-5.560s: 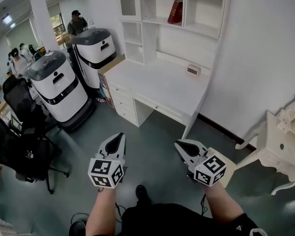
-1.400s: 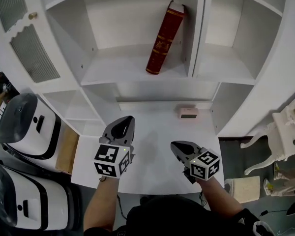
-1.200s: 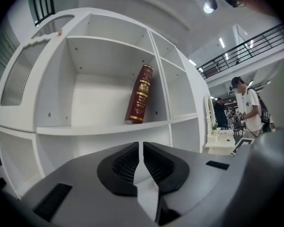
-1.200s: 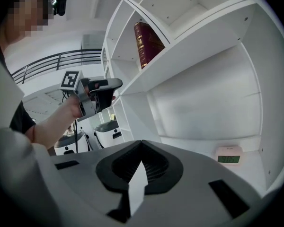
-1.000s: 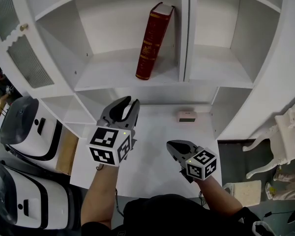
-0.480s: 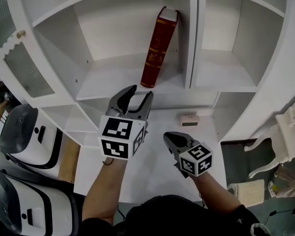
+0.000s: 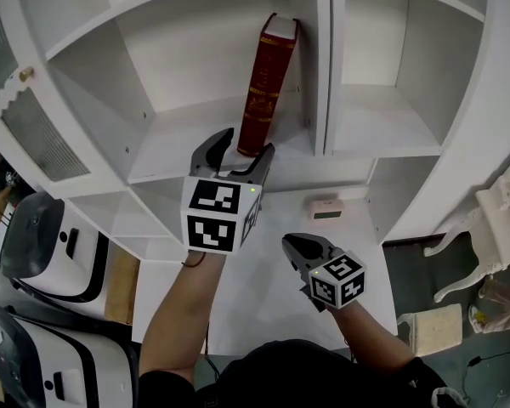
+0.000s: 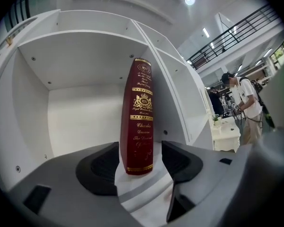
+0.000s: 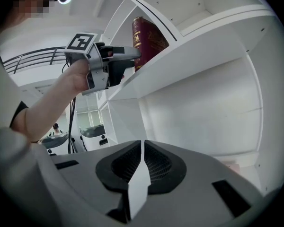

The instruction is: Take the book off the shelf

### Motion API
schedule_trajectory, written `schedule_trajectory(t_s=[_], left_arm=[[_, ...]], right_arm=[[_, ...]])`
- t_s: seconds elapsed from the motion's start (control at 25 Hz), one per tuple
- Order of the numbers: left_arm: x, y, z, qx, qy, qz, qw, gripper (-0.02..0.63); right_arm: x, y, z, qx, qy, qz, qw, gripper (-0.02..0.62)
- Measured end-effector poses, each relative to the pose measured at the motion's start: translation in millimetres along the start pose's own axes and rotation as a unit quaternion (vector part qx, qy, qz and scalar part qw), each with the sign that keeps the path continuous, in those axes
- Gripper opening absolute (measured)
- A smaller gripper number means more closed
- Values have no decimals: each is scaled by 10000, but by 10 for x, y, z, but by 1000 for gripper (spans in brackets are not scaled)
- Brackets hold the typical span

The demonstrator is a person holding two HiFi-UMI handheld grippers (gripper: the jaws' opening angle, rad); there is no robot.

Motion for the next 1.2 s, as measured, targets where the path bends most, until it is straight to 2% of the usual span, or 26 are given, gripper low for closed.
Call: schedule_trajectory(t_s=[0.28,0.68,0.92,1.2], left_arm=[[56,-215,47,156,-396,-146,9990,282],[42,-393,7,486,-893,-417,9939,279],[52,-350,-57,393,-811,-280,9955,245],[62,-151,-143,495,-834,-132,9952,230]], right_arm=[[-51,45,73,-95,-100,13,9999,15],[-92,81,85,-22,-82,-111,9999,15],[-86,134,75,-69,-64,-63,9999,15],[-91,170,29,-69,-30,-99,9999,15]])
Point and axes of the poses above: the fingertips, and each gripper's own axes: y backward along the fingers, z to its right, x out of its top, the point moved 4 cm from there along y, backward along the fingers, and after that the axes turned 9 degrees about y, right-handed, at the moved point
